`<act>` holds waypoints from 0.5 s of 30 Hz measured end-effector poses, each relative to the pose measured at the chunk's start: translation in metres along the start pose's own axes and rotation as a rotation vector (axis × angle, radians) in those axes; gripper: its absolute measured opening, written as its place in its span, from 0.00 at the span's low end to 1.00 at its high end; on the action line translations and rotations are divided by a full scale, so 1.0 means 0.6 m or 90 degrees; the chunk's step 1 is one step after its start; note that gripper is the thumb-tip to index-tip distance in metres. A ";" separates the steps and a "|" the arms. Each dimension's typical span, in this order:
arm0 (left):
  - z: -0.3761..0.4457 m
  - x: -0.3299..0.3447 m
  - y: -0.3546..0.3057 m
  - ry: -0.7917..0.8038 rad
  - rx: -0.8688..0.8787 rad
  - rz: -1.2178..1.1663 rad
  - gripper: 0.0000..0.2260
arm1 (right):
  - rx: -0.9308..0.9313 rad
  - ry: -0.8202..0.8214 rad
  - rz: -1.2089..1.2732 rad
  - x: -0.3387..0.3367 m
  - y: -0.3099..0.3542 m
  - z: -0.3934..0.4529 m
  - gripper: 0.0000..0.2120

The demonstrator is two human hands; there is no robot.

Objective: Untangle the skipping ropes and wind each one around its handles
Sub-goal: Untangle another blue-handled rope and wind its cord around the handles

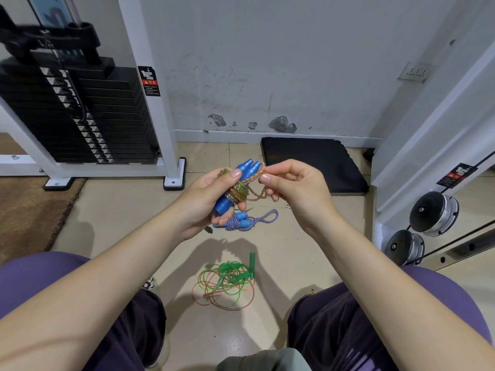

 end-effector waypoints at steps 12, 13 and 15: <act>0.001 0.021 0.013 0.047 -0.047 -0.050 0.24 | 0.042 -0.004 0.176 0.011 -0.006 -0.004 0.05; 0.001 0.024 0.014 0.055 -0.050 -0.047 0.24 | 0.043 -0.007 0.177 0.010 -0.007 -0.004 0.05; 0.000 0.028 0.013 0.066 -0.050 -0.048 0.23 | 0.047 -0.009 0.175 0.011 -0.012 -0.004 0.05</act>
Point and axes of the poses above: each hand's wrist, its own z-axis towards the middle knuckle, its own x-axis out of the palm, y = z × x, the point moved 8 cm from there along z, towards the middle knuckle, and after that the axes turned 15 degrees about z, right-handed, at the moved point
